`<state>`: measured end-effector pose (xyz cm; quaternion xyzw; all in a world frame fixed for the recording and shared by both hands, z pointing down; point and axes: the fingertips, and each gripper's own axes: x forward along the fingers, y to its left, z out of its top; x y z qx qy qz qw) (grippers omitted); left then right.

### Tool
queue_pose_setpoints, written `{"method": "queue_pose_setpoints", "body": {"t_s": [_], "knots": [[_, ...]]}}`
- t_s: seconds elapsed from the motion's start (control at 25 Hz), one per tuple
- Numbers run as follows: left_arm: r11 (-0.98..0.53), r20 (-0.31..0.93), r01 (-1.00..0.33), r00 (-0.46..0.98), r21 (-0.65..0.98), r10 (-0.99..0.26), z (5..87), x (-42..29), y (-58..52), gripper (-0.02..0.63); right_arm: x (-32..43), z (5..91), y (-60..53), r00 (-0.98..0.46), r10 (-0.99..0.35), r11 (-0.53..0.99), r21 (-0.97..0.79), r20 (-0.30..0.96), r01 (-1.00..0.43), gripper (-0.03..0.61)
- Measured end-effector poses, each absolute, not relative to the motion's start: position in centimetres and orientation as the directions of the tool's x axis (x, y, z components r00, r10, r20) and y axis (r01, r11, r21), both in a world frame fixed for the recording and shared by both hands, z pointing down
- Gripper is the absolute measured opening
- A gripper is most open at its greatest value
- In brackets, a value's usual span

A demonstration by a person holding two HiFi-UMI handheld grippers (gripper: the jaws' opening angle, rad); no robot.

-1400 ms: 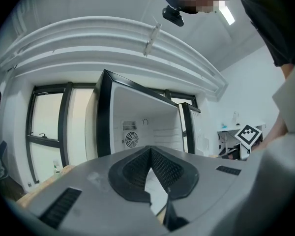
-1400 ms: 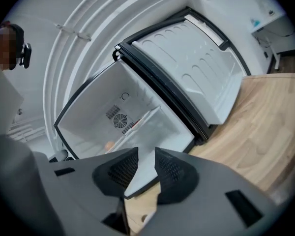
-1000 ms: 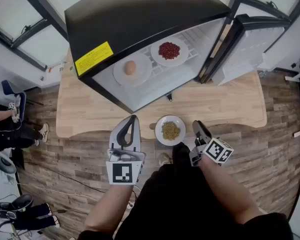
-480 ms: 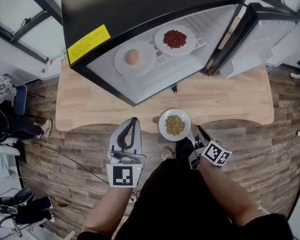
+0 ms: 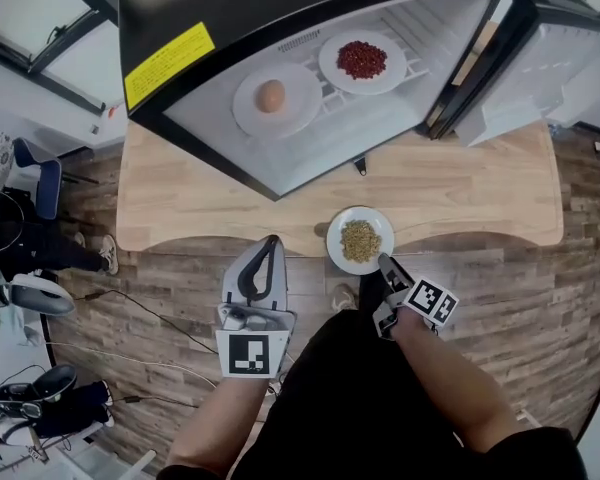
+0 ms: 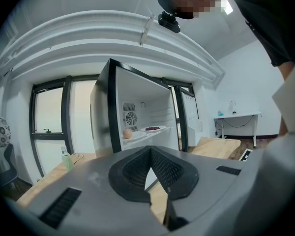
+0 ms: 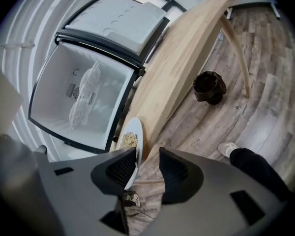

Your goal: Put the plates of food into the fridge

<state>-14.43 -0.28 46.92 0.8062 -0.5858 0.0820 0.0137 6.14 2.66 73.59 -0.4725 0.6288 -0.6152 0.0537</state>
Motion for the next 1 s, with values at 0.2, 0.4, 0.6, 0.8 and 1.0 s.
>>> {"method": "queue_pose_setpoints", "body": {"t_s": [0.2,0.4,0.6,0.8,1.0], "knots": [[-0.301,0.166,-0.949,0.284,-0.090,-0.944,47.3,-15.2,0.5,0.004,5.2,73.6,2.3,-0.596,-0.670,-0.198,-0.880,0.442,-0.431,0.107],[-0.285,0.159,-0.955,0.270,-0.079,-0.950,47.2,-15.5,0.6,0.004,5.1,72.1,2.0,-0.614,-0.671,-0.183,-0.895,0.416,-0.406,0.040],[-0.304,0.127,-0.949,0.292,-0.087,-0.948,46.5,-14.8,0.0,0.003,5.5,70.4,1.8,-0.634,-0.665,-0.158,-0.904,0.394,-0.396,0.032],[-0.299,0.111,-0.951,0.290,-0.075,-0.951,46.0,-14.7,-0.6,0.004,6.6,69.1,1.0,-0.639,-0.664,-0.130,-0.902,0.388,-0.412,0.032],[-0.291,0.111,-0.955,0.283,-0.061,-0.953,45.7,-15.2,-0.9,0.004,7.0,67.6,0.4,-0.638,-0.664,-0.115,-0.896,0.390,-0.429,0.032]]}}
